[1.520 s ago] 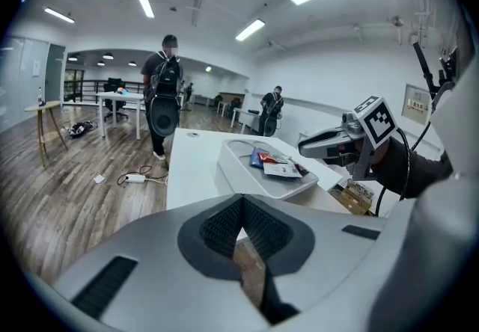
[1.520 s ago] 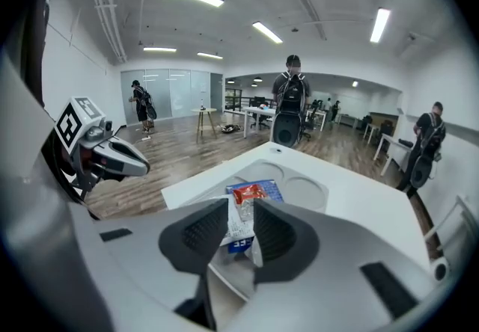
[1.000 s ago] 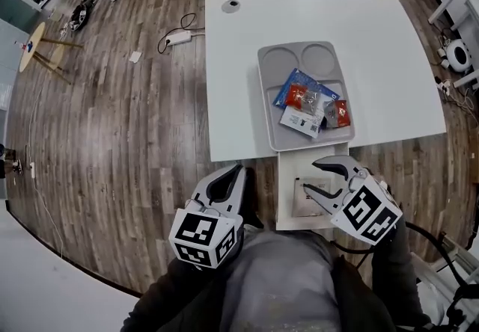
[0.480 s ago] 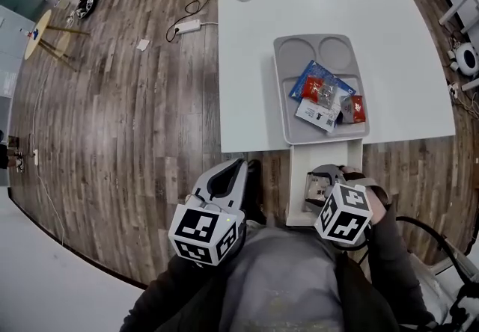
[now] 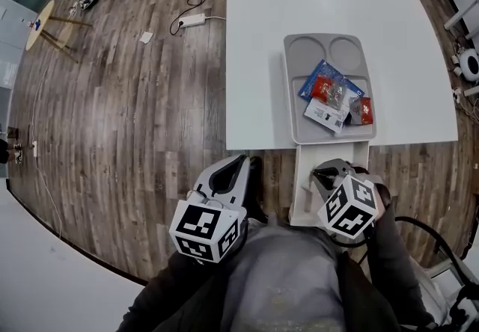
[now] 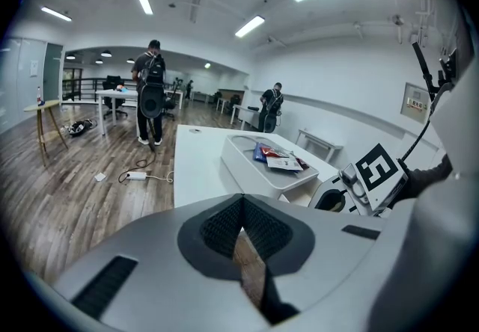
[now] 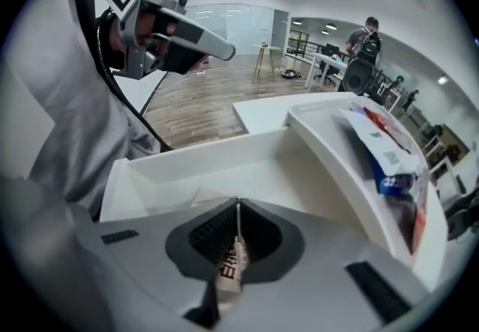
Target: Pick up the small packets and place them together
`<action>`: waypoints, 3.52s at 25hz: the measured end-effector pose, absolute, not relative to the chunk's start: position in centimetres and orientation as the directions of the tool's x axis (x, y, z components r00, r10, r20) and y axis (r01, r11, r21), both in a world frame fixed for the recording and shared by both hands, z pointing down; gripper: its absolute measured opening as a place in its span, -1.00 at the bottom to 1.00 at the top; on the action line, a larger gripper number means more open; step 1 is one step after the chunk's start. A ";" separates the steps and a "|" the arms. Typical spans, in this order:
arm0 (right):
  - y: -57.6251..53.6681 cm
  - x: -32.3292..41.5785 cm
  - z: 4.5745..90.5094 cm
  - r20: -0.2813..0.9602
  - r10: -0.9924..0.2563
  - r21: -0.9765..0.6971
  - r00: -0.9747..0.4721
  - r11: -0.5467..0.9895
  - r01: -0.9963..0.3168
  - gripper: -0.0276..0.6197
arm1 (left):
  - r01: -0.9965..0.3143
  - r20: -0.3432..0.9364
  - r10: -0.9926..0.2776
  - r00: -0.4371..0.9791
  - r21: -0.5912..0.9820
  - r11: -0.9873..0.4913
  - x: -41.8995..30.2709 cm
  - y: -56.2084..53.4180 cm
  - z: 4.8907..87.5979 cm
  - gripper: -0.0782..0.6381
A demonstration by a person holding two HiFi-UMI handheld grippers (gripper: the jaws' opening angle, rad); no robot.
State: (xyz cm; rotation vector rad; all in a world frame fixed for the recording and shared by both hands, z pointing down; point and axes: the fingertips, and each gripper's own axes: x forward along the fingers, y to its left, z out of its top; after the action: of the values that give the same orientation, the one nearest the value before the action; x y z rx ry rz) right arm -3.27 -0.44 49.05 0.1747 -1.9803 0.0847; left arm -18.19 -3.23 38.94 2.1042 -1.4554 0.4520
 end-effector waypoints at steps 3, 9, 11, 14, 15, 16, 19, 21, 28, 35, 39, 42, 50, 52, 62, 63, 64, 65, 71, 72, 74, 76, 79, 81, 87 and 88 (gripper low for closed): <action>-0.8 -3.1 48.2 0.904 -0.104 0.027 -0.415 0.982 -0.189 -0.87 | -0.933 0.548 -0.755 0.360 0.232 -0.276 -18.2 -3.3 38.8 -0.78; -2.1 -3.1 44.8 0.851 -0.171 0.042 -0.497 0.965 -0.260 -0.87 | -0.929 0.537 -0.758 0.370 0.221 -0.297 -17.2 -3.4 38.1 -0.78; -2.4 -3.3 43.3 0.818 -0.190 0.028 -0.543 0.956 -0.291 -0.87 | -0.926 0.532 -0.758 0.378 0.219 -0.309 -16.6 -3.5 37.9 -0.78; -3.4 -3.3 40.9 0.766 -0.240 0.032 -0.597 0.941 -0.337 -0.87 | -0.924 0.527 -0.759 0.383 0.217 -0.315 -16.1 -3.5 37.7 -0.78; -4.1 -3.2 40.0 0.748 -0.265 0.042 -0.609 0.934 -0.354 -0.87 | -0.924 0.525 -0.760 0.383 0.218 -0.314 -16.0 -3.5 37.7 -0.78; -4.9 -3.1 39.0 0.729 -0.295 0.057 -0.618 0.925 -0.375 -0.87 | -0.924 0.524 -0.761 0.382 0.219 -0.313 -16.0 -3.4 37.6 -0.78; -8.4 -2.5 36.1 0.669 -0.415 0.126 -0.616 0.881 -0.456 -0.87 | -0.928 0.525 -0.765 0.372 0.222 -0.299 -16.6 -3.2 37.7 -0.78; -11.0 -2.0 34.9 0.641 -0.490 0.180 -0.591 0.844 -0.504 -0.87 | -0.933 0.527 -0.770 0.359 0.223 -0.282 -17.3 -3.1 37.7 -0.78; -16.8 -3.4 35.2 0.615 -0.581 0.263 -0.534 0.789 -0.555 -0.82 | -0.952 0.545 -0.783 0.299 0.231 -0.202 -20.6 -2.1 38.5 -0.78; -18.1 -4.5 38.1 0.655 -0.562 0.255 -0.505 0.794 -0.552 -0.53 | -0.958 0.558 -0.786 0.266 0.241 -0.153 -22.2 -1.7 39.5 -0.78; -18.2 -4.3 37.6 0.637 -0.581 0.248 -0.507 0.777 -0.579 -0.53 | -0.958 0.558 -0.786 0.266 0.241 -0.153 -22.4 -1.5 39.4 -0.78; -18.4 -3.4 37.2 0.621 -0.603 0.241 -0.501 0.755 -0.610 -0.53 | -0.957 0.557 -0.784 0.273 0.238 -0.164 -22.0 -1.6 39.4 -0.78; -17.1 -1.7 34.2 0.489 -0.660 0.077 -0.571 0.684 -0.725 -0.53 | -0.951 0.541 -0.784 0.304 0.216 -0.220 -21.5 -2.2 38.9 -0.78; -16.9 -1.4 35.5 0.442 -0.672 0.022 -0.594 0.670 -0.742 -0.53 | -0.948 0.529 -0.789 0.314 0.212 -0.235 -21.6 -2.9 40.2 -0.78; -10.9 1.8 31.2 0.320 -0.611 -0.246 -0.724 0.685 -0.686 -0.54 | -0.902 0.458 -0.777 0.431 0.208 -0.378 -13.4 -4.0 34.0 -0.78; -10.1 2.0 31.2 0.307 -0.610 -0.259 -0.731 0.685 -0.681 -0.54 | -0.894 0.449 -0.773 0.448 0.208 -0.397 -12.7 -3.9 33.8 -0.78; -9.5 2.1 31.2 0.295 -0.607 -0.272 -0.738 0.687 -0.674 -0.54 | -0.889 0.441 -0.772 0.458 0.205 -0.410 -12.1 -3.8 33.6 -0.78; -9.0 2.1 31.2 0.284 -0.604 -0.283 -0.745 0.689 -0.667 -0.58 | -0.885 0.434 -0.772 0.464 0.200 -0.420 -11.6 -3.6 33.5 -0.78; -6.5 2.1 29.5 0.213 -0.572 -0.320 -0.792 0.725 -0.610 -0.84 | -0.881 0.396 -0.789 0.470 0.163 -0.444 -9.2 -2.3 33.0 -0.78; -5.8 1.9 29.3 0.205 -0.560 -0.320 -0.803 0.737 -0.596 -0.88 | -0.883 0.389 -0.794 0.468 0.158 -0.443 -8.5 -2.0 32.7 -0.78; -4.0 2.5 29.2 0.202 -0.535 -0.319 -0.820 0.756 -0.572 -0.90 | -0.890 0.370 -0.810 0.454 0.151 -0.430 -6.7 -1.2 31.8 -0.78; -2.2 4.1 29.0 0.208 -0.518 -0.315 -0.830 0.768 -0.558 -0.90 | -0.903 0.347 -0.834 0.430 0.141 -0.407 -4.4 -0.3 30.5 -0.78; -1.7 5.0 28.5 0.203 -0.520 -0.314 -0.830 0.768 -0.558 -0.90 | -0.909 0.309 -0.857 0.413 0.089 -0.406 -2.9 -0.4 29.0 -0.78; -2.5 4.2 28.5 0.201 -0.533 -0.315 -0.822 0.759 -0.569 -0.90 | -0.912 0.296 -0.866 0.404 0.056 -0.406 -3.6 -1.6 28.4 -0.78; -3.2 3.5 29.3 0.209 -0.543 -0.308 -0.813 0.753 -0.582 -0.90 | -0.928 0.301 -0.881 0.365 0.044 -0.370 -4.8 -2.2 29.1 -0.78; -3.4 3.5 29.3 0.203 -0.546 -0.305 -0.813 0.754 -0.582 -0.90 | -0.929 0.296 -0.884 0.363 0.040 -0.368 -4.8 -2.4 29.1 -0.78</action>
State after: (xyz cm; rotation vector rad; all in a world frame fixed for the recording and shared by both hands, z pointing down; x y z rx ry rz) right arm 3.47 -3.42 29.28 0.9184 -2.8462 0.5463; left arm -4.80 -2.37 29.07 2.4220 -1.6345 0.3331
